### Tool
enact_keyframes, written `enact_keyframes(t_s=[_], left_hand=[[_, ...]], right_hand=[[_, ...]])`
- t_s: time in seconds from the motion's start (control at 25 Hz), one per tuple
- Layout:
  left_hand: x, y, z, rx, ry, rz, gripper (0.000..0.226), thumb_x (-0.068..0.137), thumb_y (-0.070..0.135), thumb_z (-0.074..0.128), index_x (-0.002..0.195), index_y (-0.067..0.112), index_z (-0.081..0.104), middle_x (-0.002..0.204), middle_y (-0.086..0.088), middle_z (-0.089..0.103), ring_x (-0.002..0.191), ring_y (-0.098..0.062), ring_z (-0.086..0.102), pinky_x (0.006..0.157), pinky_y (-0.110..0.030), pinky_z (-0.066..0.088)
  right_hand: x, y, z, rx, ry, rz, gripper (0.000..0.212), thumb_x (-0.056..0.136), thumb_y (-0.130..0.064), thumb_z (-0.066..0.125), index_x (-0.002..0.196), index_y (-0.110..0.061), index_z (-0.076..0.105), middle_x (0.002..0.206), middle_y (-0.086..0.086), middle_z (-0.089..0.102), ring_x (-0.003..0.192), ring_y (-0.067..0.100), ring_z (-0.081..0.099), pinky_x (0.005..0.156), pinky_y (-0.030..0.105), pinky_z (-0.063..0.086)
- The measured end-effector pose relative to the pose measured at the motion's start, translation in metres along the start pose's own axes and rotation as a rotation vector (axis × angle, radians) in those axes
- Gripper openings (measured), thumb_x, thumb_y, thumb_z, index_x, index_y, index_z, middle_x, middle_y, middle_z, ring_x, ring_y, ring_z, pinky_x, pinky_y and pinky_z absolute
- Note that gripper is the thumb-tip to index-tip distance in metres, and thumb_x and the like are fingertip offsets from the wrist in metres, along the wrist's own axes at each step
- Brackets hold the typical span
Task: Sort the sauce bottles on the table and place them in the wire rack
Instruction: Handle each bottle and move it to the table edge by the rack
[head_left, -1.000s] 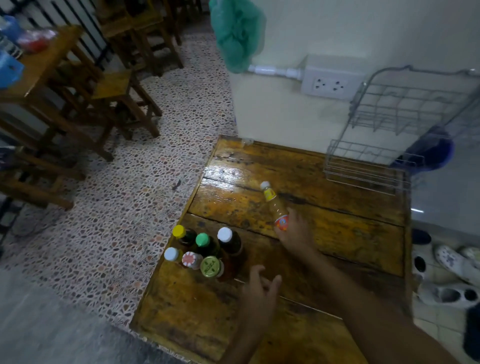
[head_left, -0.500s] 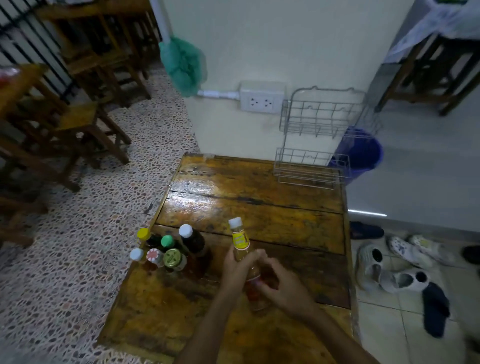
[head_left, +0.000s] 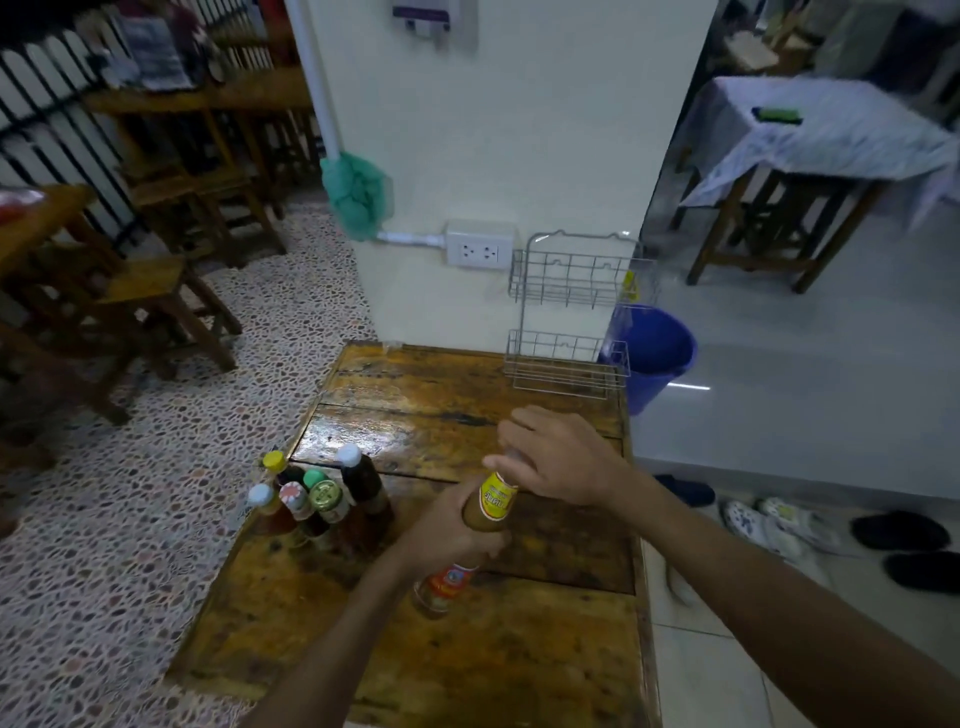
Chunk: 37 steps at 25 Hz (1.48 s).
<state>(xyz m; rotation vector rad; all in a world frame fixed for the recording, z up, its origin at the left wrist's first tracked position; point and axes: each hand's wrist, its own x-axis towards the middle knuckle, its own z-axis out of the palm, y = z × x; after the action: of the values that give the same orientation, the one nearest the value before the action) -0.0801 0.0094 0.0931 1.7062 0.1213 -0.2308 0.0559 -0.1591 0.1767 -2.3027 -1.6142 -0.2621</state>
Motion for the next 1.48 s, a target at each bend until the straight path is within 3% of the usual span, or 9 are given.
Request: enact_keyframes(t_s=[0.2, 0.4, 0.64, 0.88, 1.04, 1.12, 1.2, 1.32, 1.48], left_hand=[[0.004, -0.018, -0.001, 0.108, -0.011, 0.06, 0.055, 0.077, 0.039, 0.09, 0.126, 0.039, 0.064, 0.109, 0.002, 0.077, 0.099, -0.015, 0.073, 0.087, -0.045, 0.06], [0.016, -0.048, 0.021, 0.223, 0.074, 0.084, 0.065, 0.081, 0.044, 0.083, 0.126, 0.066, 0.043, 0.118, 0.026, 0.069, 0.105, 0.006, 0.066, 0.082, -0.029, 0.058], [0.032, -0.071, 0.012, 0.479, 0.093, 0.23, 0.068, 0.087, 0.065, 0.067, 0.145, 0.04, 0.042, 0.131, 0.018, 0.055, 0.111, -0.007, 0.052, 0.089, -0.031, 0.05], [0.047, -0.066, 0.01, 0.847, -0.068, 0.193, 0.071, 0.097, 0.065, 0.052, 0.154, 0.027, 0.033, 0.148, 0.006, 0.051, 0.123, -0.019, 0.056, 0.099, -0.041, 0.05], [0.044, -0.066, 0.023, 1.144, -0.025, 0.119, 0.068, 0.102, 0.057, 0.045, 0.159, 0.026, 0.025, 0.154, 0.003, 0.044, 0.128, -0.027, 0.051, 0.101, -0.046, 0.044], [0.042, -0.068, 0.03, 1.203, -0.016, 0.059, 0.067, 0.104, 0.054, 0.044, 0.16, 0.025, 0.022, 0.156, 0.001, 0.042, 0.132, -0.03, 0.049, 0.102, -0.048, 0.042], [0.041, -0.068, 0.029, 1.177, -0.019, 0.04, 0.068, 0.103, 0.052, 0.049, 0.16, 0.026, 0.023, 0.156, 0.002, 0.042, 0.134, -0.03, 0.048, 0.105, -0.049, 0.042], [0.046, -0.053, 0.008, 0.842, -0.202, 0.027, 0.071, 0.095, 0.05, 0.066, 0.153, 0.033, 0.031, 0.15, 0.007, 0.048, 0.127, -0.019, 0.052, 0.104, -0.041, 0.047], [0.042, -0.04, -0.004, 0.685, -0.327, 0.045, 0.068, 0.091, 0.048, 0.074, 0.147, 0.036, 0.037, 0.14, 0.01, 0.054, 0.118, -0.012, 0.055, 0.096, -0.035, 0.052]], right_hand=[[0.003, -0.007, 0.004, 0.013, -0.049, 0.048, 0.048, 0.106, -0.038, 0.031, 0.078, -0.013, 0.062, 0.068, 0.001, 0.054, 0.059, 0.017, 0.048, 0.053, 0.04, 0.047], [-0.001, -0.014, 0.034, -0.163, -0.079, 0.198, 0.046, 0.103, -0.039, 0.034, 0.074, -0.016, 0.061, 0.068, -0.001, 0.056, 0.058, 0.018, 0.05, 0.05, 0.038, 0.049], [-0.043, 0.002, 0.047, -0.273, -0.001, 0.36, 0.043, 0.102, -0.056, 0.039, 0.088, -0.02, 0.058, 0.079, -0.002, 0.058, 0.069, 0.015, 0.051, 0.042, 0.032, 0.043], [-0.065, 0.003, 0.065, -0.161, 0.02, 0.638, 0.045, 0.1, -0.039, 0.035, 0.06, -0.023, 0.048, 0.053, -0.008, 0.045, 0.042, 0.014, 0.04, 0.037, 0.026, 0.03], [-0.083, -0.001, 0.078, -0.274, -0.262, 0.674, 0.013, 0.087, -0.018, 0.068, 0.08, -0.007, 0.068, 0.057, 0.007, 0.062, 0.042, 0.025, 0.059, 0.038, 0.032, 0.049], [-0.081, -0.001, 0.082, -0.265, -0.435, 0.679, 0.011, 0.092, -0.014, 0.061, 0.098, -0.005, 0.061, 0.077, 0.014, 0.068, 0.062, 0.032, 0.069, 0.05, 0.039, 0.054], [-0.082, -0.002, 0.085, -0.232, -0.362, 0.685, 0.017, 0.099, -0.018, 0.048, 0.107, -0.009, 0.06, 0.077, 0.009, 0.067, 0.061, 0.028, 0.067, 0.048, 0.033, 0.048], [-0.08, -0.003, 0.08, -0.064, -0.018, 0.653, 0.029, 0.104, -0.037, 0.042, 0.084, -0.022, 0.057, 0.061, -0.008, 0.051, 0.047, 0.009, 0.044, 0.042, 0.024, 0.029], [-0.081, 0.006, 0.078, -0.06, 0.026, 0.439, 0.034, 0.107, -0.036, 0.035, 0.08, -0.025, 0.052, 0.059, -0.007, 0.052, 0.045, 0.009, 0.04, 0.04, 0.023, 0.028]])
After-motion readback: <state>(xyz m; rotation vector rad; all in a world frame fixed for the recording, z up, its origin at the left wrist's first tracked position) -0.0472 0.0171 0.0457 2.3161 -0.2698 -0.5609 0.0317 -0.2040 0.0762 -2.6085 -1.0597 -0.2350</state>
